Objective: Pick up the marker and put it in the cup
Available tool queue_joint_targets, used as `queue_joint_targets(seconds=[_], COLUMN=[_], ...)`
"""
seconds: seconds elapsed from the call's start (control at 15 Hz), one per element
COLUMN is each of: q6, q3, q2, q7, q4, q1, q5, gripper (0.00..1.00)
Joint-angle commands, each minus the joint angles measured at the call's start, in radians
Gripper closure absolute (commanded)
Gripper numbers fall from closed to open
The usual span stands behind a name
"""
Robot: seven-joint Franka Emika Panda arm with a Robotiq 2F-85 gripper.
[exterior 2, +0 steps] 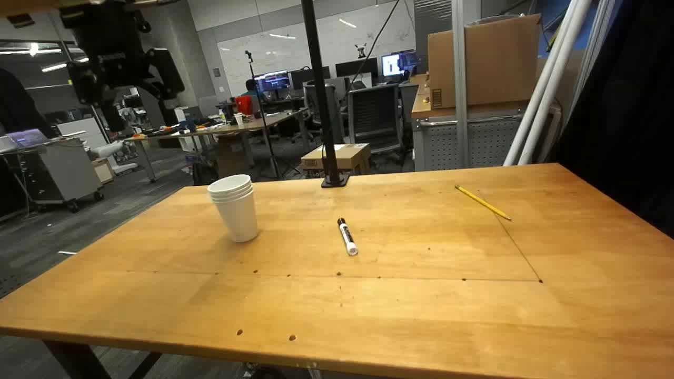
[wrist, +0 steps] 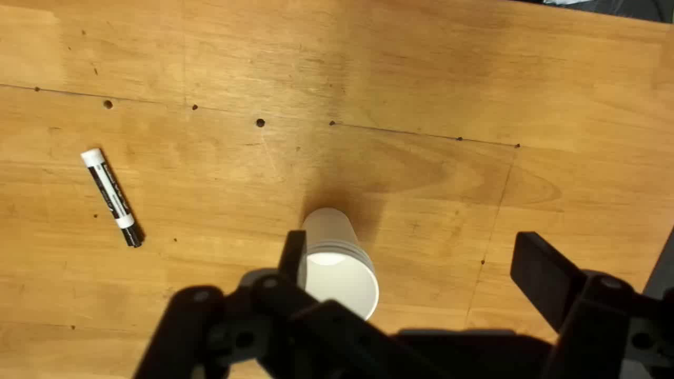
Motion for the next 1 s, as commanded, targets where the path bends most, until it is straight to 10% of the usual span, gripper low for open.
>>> queue_joint_targets(seconds=[0.0, 0.93], q6=[-0.002, -0.003], q3=[-0.002, -0.002], q2=[0.001, -0.008], q7=[0.001, 0.001], q4=[0.008, 0.017], q1=[0.002, 0.002], q5=[-0.001, -0.001], gripper=[0.0, 0.0])
